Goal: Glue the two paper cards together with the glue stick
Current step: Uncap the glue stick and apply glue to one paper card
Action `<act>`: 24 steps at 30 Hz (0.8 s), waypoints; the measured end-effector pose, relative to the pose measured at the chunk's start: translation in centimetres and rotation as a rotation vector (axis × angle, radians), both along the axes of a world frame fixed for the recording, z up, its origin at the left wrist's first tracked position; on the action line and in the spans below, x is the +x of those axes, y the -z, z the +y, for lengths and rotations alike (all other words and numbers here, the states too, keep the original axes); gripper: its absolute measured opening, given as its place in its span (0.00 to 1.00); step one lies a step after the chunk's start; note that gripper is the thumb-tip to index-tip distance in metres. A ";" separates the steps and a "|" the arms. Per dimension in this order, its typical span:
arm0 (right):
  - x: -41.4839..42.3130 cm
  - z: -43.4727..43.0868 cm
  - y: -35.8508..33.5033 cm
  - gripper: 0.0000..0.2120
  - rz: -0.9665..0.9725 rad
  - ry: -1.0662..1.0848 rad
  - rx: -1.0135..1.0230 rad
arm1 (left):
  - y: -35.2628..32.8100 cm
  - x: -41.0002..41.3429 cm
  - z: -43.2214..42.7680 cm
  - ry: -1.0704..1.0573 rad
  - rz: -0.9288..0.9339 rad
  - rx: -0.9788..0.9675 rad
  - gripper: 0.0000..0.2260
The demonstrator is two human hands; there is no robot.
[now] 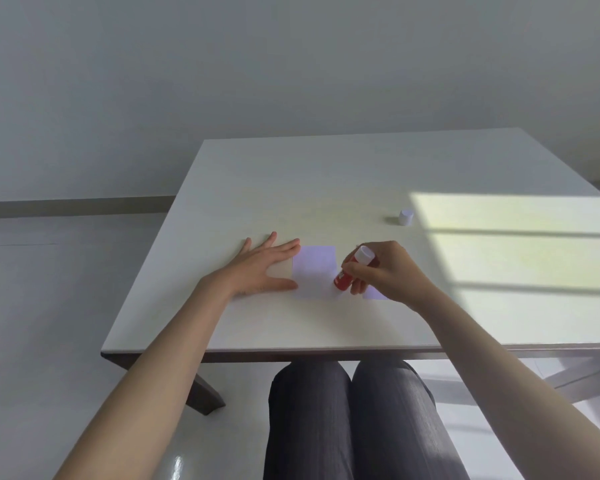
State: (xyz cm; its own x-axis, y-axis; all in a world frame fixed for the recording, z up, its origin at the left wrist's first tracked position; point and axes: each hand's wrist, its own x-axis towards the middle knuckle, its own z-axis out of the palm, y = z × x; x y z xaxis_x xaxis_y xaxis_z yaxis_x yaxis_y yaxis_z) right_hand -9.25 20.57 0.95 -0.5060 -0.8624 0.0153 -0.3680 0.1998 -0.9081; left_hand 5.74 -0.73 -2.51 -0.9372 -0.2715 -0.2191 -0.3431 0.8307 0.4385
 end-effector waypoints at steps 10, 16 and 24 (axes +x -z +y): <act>-0.3 1.0 -0.9 0.02 -0.351 0.320 -0.282 | 0.5 0.4 0.2 -0.023 0.023 0.064 0.34; 2.4 0.0 -0.9 0.06 -1.419 0.283 -0.461 | -1.8 0.6 1.4 -0.190 0.296 0.498 0.27; 6.0 -2.0 1.3 0.12 -1.348 0.216 -0.261 | -3.8 -1.4 6.9 -0.343 0.724 0.712 0.05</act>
